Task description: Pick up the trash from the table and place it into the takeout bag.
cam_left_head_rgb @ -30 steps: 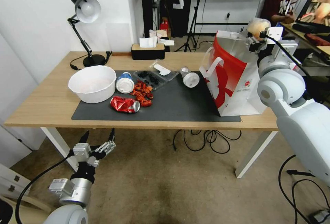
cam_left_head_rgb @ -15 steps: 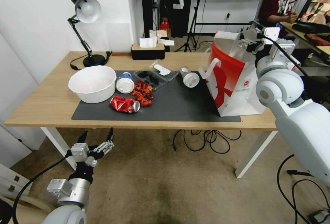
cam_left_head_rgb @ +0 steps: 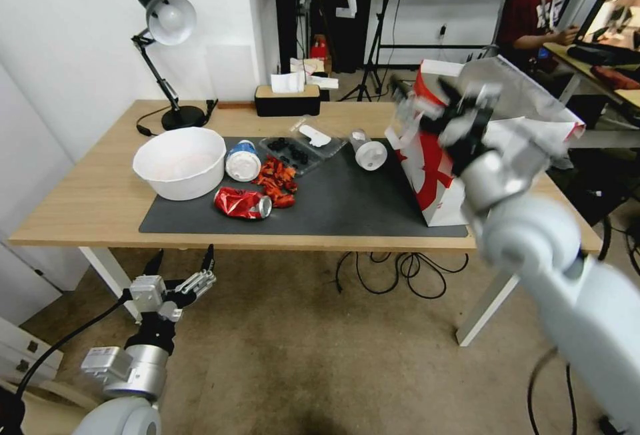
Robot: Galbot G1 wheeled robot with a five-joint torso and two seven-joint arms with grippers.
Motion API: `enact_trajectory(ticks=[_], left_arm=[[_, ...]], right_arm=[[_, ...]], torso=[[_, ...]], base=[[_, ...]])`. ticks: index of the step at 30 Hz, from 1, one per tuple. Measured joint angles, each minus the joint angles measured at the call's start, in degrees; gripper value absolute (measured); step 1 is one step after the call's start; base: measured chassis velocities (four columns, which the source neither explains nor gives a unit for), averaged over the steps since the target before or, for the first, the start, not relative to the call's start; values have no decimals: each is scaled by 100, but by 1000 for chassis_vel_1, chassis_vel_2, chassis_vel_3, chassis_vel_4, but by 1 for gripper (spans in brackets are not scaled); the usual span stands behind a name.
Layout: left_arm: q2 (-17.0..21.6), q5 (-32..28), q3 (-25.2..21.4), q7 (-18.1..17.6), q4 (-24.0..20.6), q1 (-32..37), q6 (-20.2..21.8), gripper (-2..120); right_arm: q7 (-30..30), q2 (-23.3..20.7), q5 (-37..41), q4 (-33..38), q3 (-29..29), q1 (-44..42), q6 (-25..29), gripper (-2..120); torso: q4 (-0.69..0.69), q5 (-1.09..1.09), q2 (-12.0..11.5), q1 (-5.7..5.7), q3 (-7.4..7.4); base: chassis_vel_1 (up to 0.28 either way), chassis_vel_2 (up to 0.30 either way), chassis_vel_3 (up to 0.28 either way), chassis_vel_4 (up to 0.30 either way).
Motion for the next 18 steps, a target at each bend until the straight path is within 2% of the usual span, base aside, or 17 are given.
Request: enact_trajectory(ticks=[2, 4, 6, 8, 9, 11, 15, 18], left_arm=[[-3, 0, 0, 4, 2, 1, -5, 100], [-21, 17, 1, 19, 28, 5, -26, 100], [-23, 31, 3, 27, 33, 12, -34, 100], [-20, 35, 3, 79, 43, 25, -57, 100], [-20, 35, 3, 79, 43, 25, -57, 100], [-2, 45, -7, 133, 58, 18, -72, 100], [20, 59, -51, 138, 99, 16, -75, 100], [28, 68, -55, 136, 130, 35, -79, 100]], right_arm=[[-82, 62, -266, -5, -15, -257, 181, 100], [-165, 355, -1091, -101, -82, -1090, 628, 100], [-134, 465, -1344, -150, -96, -1312, 780, 100], [153, 765, -1962, -369, -153, -1818, 1265, 100], [153, 765, -1962, -369, -153, -1818, 1265, 100], [592, 1097, -2616, -781, -195, -2243, 1932, 100], [923, 1352, -3011, -1245, -247, -2799, 2365, 100], [923, 1384, -3029, -1325, -292, -2957, 2374, 100]], torso=[[1, -1, 0, 0, 0], [-1, 2, 0, 0, 1], [-1, 1, 0, 0, 1], [-1, 1, 0, 0, 1], [-1, 1, 0, 0, 1], [1, -1, 0, 0, 0], [0, 0, -1, 0, 0], [0, 1, -1, -1, 1]], base=[[0, 0, 0, 0], [0, 0, 0, 0], [0, 0, 0, 0], [0, 0, 0, 0], [0, 0, 0, 0], [0, 0, 0, 0], [0, 0, 0, 0], [0, 0, 0, 0]])
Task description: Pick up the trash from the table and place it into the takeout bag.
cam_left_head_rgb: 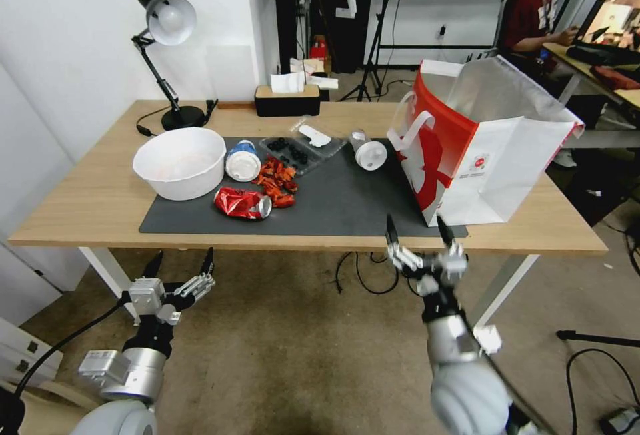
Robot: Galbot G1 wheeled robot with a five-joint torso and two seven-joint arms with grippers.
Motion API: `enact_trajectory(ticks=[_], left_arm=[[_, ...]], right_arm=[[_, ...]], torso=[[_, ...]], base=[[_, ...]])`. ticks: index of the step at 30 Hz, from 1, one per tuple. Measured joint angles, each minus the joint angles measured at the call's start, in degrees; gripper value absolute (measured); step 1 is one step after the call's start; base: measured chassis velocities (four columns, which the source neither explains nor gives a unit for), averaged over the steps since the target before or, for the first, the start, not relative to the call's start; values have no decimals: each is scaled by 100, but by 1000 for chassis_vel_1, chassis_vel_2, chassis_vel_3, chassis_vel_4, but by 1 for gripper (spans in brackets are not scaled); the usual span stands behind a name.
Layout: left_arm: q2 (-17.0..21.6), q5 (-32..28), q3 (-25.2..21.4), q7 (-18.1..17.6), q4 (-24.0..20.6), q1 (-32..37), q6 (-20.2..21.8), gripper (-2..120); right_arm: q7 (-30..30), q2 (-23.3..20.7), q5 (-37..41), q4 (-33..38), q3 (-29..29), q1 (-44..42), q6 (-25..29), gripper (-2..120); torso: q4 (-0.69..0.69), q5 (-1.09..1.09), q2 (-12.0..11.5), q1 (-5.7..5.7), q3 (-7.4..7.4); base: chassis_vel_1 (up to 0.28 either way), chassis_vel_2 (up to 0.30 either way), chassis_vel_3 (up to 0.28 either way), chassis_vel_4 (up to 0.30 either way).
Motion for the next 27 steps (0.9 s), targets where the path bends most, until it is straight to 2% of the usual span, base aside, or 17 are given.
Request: enact_trajectory(ticks=[21, 27], left_arm=[[36, 0, 22, 4, 254, -93, -23, 100], [49, -5, 39, 17, 307, -135, -24, 100]], right_arm=[[5, 0, 118, -185, -246, 112, -502, 100], [-409, -30, 419, 46, -455, 680, -746, 100]], torso=[[-1, 0, 0, 2, 1], [0, 0, 0, 1, 1]], base=[[0, 0, 0, 0], [0, 0, 0, 0]])
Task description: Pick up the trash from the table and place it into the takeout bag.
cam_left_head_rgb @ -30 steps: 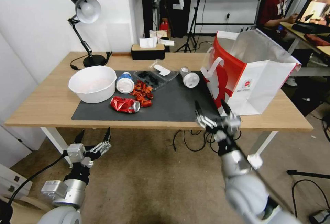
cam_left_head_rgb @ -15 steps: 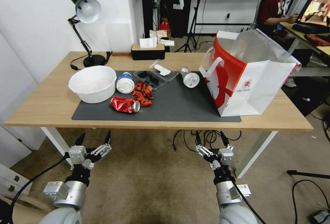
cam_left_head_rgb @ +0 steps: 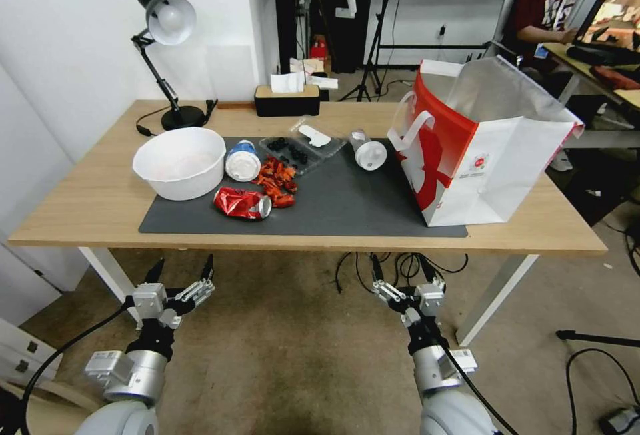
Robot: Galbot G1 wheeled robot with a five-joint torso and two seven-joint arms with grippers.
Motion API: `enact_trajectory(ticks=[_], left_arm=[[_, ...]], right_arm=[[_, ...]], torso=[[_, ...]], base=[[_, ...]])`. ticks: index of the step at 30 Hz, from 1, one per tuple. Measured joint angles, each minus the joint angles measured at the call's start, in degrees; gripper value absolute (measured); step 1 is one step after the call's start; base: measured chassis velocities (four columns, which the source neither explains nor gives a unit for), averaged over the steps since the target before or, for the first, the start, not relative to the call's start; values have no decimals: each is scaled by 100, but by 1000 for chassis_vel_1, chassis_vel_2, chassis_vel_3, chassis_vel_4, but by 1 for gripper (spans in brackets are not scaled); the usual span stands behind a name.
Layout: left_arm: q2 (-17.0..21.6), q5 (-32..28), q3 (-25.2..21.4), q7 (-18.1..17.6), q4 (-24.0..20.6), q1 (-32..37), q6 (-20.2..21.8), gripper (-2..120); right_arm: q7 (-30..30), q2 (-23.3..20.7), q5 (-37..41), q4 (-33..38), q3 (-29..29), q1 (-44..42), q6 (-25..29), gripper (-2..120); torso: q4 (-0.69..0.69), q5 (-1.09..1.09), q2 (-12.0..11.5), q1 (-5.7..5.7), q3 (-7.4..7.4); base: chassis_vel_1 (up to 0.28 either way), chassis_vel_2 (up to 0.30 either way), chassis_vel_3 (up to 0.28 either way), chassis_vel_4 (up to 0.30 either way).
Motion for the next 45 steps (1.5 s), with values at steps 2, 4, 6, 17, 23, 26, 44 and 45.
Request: enact_trajectory(ticks=[2, 4, 6, 17, 23, 26, 44, 45], left_arm=[[-3, 11, 38, 7, 1, -28, 6, 100], [-1, 17, 48, 14, 1, -35, 10, 100], [29, 46, 68, 39, -16, -73, 42, 100], [-50, 53, 41, 47, -159, -66, 96, 100], [-57, 31, -6, 47, -177, -57, 95, 100], [-55, 4, -28, 35, -158, -60, 98, 100], [-89, -34, -42, -1, -195, 1, 68, 100], [-89, -34, -44, -1, -200, 7, 68, 100]], right_arm=[[-371, -68, 235, 69, -229, 552, -247, 100], [-472, -89, 288, 65, -325, 752, -302, 100], [-716, -132, 505, -7, -620, 1393, -515, 100], [-8, 311, 881, -885, -1563, 3543, -1584, 100], [974, 583, 1029, -1248, -1752, 4136, -2461, 100], [1669, 700, 1303, -1328, -1776, 4391, -3234, 100], [2435, 1140, 1854, -2803, -1564, 5323, -4097, 100], [2416, 1152, 1855, -2896, -1560, 5354, -4091, 100]], torso=[[1, 0, 0, 0, 0], [1, 0, 0, 0, 0], [1, 0, 0, 0, 1], [2, 0, 0, 0, 1], [1, 0, 0, 0, 0], [0, -1, 0, 0, 0], [0, 1, 0, -1, 0], [0, 1, 0, -1, 0]], base=[[0, 0, 0, 0], [0, 0, 0, 0], [0, 0, 0, 0], [0, 0, 0, 0], [0, 0, 0, 0], [0, 0, 0, 0], [0, 0, 0, 0], [0, 0, 0, 0]])
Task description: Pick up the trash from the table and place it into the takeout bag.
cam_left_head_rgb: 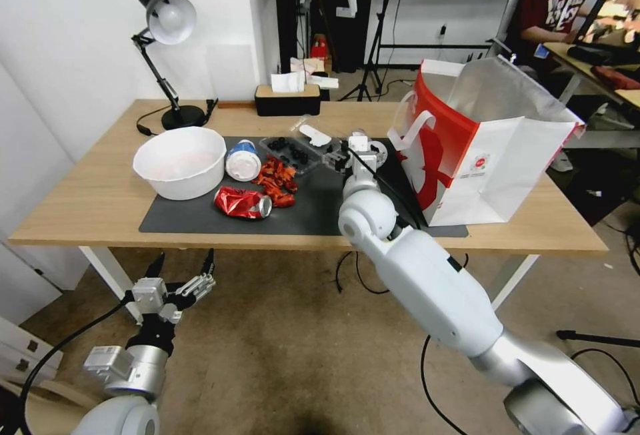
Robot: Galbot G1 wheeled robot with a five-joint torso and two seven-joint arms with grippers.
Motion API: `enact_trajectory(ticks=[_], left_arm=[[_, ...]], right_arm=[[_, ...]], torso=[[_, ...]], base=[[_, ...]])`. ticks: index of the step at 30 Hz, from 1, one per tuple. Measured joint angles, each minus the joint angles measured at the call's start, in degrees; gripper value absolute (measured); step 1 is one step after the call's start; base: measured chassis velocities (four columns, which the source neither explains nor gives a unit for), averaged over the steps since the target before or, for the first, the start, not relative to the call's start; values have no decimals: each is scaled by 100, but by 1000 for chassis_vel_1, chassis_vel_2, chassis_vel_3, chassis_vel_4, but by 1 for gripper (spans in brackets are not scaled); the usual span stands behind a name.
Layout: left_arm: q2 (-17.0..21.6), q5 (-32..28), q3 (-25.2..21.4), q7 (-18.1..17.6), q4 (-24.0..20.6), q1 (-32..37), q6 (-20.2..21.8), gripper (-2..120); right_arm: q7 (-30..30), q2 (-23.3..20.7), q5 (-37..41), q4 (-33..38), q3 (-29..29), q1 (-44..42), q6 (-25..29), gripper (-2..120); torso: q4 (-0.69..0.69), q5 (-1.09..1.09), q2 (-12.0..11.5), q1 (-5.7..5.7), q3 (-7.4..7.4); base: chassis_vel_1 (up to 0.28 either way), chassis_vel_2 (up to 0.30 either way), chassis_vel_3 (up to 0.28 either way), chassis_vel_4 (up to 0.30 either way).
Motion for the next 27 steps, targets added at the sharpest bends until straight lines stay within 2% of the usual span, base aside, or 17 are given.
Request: enact_trajectory(ticks=[7, 14, 22, 27], left_arm=[[2, -3, -1, 1, -52, 34, -4, 100], [15, -8, -11, 15, -99, 69, -8, 100], [8, -10, 3, 13, -133, 46, 16, 100], [8, -10, 1, 12, -86, 66, 4, 100]], right_arm=[[-50, 174, 9, -490, 46, 220, -22, 100], [108, 406, 189, -931, 133, 459, -275, 100], [135, 520, 241, -1091, 197, 507, -295, 100], [140, 410, 227, -950, 244, 390, -279, 100]], torso=[[2, 0, 0, 0, 0], [1, -1, 1, 0, -1], [2, 0, 1, 0, 0], [2, 0, 1, 0, -1]], base=[[0, 0, 0, 0], [0, 0, 0, 0], [0, 0, 0, 0], [0, 0, 0, 0]])
